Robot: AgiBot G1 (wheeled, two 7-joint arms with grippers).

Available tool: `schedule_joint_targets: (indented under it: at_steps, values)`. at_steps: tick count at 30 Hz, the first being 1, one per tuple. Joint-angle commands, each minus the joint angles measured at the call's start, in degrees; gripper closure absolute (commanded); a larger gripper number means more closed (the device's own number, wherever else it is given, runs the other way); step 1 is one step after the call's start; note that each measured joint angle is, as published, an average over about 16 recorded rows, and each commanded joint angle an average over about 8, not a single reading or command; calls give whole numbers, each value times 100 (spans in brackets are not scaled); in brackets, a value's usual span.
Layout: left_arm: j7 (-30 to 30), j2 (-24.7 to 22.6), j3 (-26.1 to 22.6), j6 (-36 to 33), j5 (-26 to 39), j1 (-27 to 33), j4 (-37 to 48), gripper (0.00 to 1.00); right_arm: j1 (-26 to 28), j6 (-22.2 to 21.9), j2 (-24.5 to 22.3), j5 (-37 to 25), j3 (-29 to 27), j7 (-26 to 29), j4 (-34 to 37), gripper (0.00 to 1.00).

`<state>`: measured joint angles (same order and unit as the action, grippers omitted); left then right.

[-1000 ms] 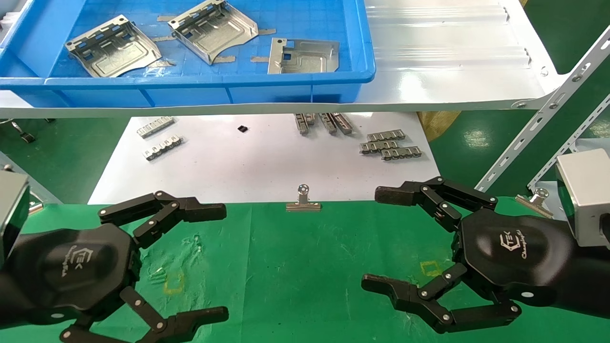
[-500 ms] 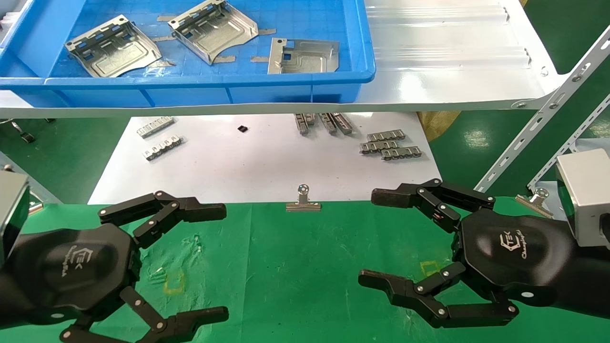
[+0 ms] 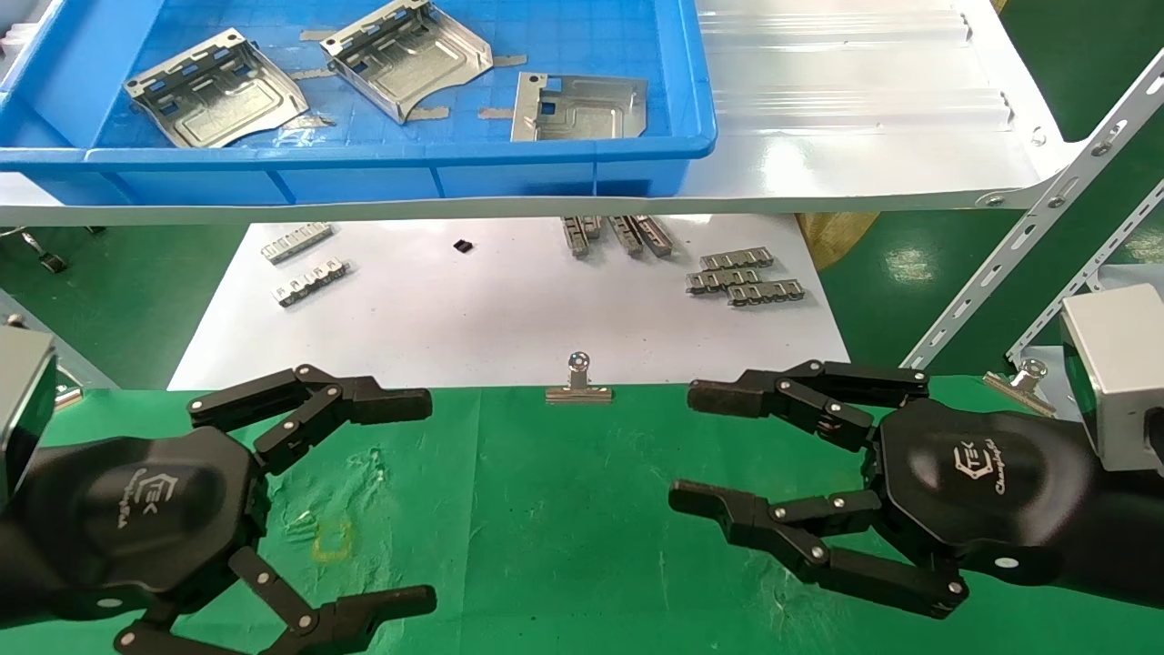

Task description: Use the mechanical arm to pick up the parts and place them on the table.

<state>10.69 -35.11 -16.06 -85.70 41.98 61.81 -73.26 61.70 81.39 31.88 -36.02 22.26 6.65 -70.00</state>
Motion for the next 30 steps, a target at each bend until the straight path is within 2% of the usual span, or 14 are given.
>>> schedule_joint_targets:
  at_steps: [1, 22, 26, 30]
  values:
    - [0, 0, 0, 0, 0, 0, 0, 0, 0, 0, 0, 0, 0, 0, 0, 100]
    - [-8, -18, 9, 48, 36, 78, 1, 0, 0, 0, 0, 0, 0, 0, 0, 100]
    - [31, -129, -18, 270, 296, 522, 87, 0, 0, 0, 0, 0, 0, 0, 0, 100]
    - [161, -432, -155, 624, 822, 1424, 433, 0, 0, 0, 0, 0, 0, 0, 0, 100]
